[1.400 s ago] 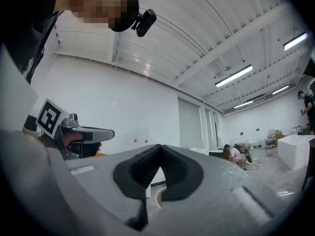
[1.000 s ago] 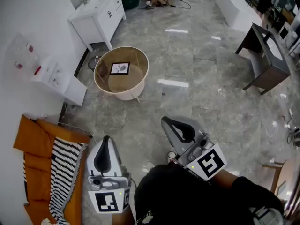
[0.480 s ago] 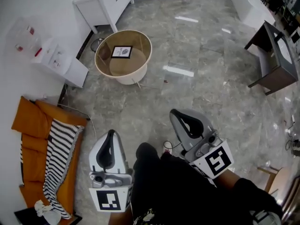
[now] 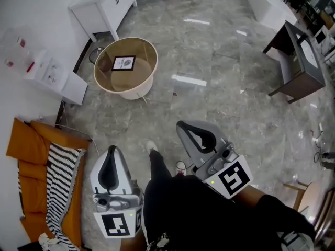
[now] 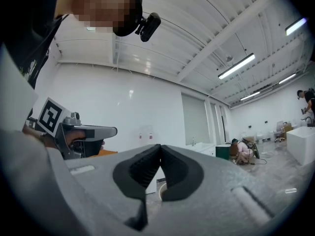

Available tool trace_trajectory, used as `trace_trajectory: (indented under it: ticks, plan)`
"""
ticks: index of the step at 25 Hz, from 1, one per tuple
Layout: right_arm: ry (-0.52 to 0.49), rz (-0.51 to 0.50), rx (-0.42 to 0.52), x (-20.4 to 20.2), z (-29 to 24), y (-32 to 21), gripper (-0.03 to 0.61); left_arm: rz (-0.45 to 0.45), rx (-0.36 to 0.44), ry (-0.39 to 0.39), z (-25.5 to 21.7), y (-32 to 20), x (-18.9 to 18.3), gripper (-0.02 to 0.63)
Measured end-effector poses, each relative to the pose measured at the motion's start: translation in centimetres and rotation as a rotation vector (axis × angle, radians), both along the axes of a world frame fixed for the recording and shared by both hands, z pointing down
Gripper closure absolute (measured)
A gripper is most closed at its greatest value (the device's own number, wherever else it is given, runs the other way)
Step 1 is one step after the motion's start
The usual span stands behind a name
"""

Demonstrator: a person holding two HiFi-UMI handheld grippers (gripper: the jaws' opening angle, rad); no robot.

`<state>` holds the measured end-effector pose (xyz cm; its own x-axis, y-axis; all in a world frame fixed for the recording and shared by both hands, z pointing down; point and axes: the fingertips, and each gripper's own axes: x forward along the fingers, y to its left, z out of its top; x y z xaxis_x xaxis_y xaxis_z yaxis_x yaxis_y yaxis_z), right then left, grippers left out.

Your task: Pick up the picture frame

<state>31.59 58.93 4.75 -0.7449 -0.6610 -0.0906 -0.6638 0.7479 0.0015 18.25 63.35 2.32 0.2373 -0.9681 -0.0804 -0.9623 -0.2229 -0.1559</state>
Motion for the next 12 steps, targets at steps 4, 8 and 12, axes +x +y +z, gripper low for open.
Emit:
trace_trajectory:
  ticks: [4, 8, 12]
  plan:
    - [0.005, -0.011, 0.018, -2.1, -0.4, -2.1, 0.581, -0.012, 0.013, 0.002, -0.1, -2.2, -2.1, 0.601]
    - [-0.01, 0.006, 0.034, -3.2, -1.1, -5.0, 0.581, -0.006, 0.028, 0.001, -0.7, -5.0, -3.3, 0.601]
    - [-0.028, 0.045, 0.059, -4.7, -2.1, -7.9, 0.581, 0.003, 0.029, -0.007, -1.3, -7.9, -5.4, 0.601]
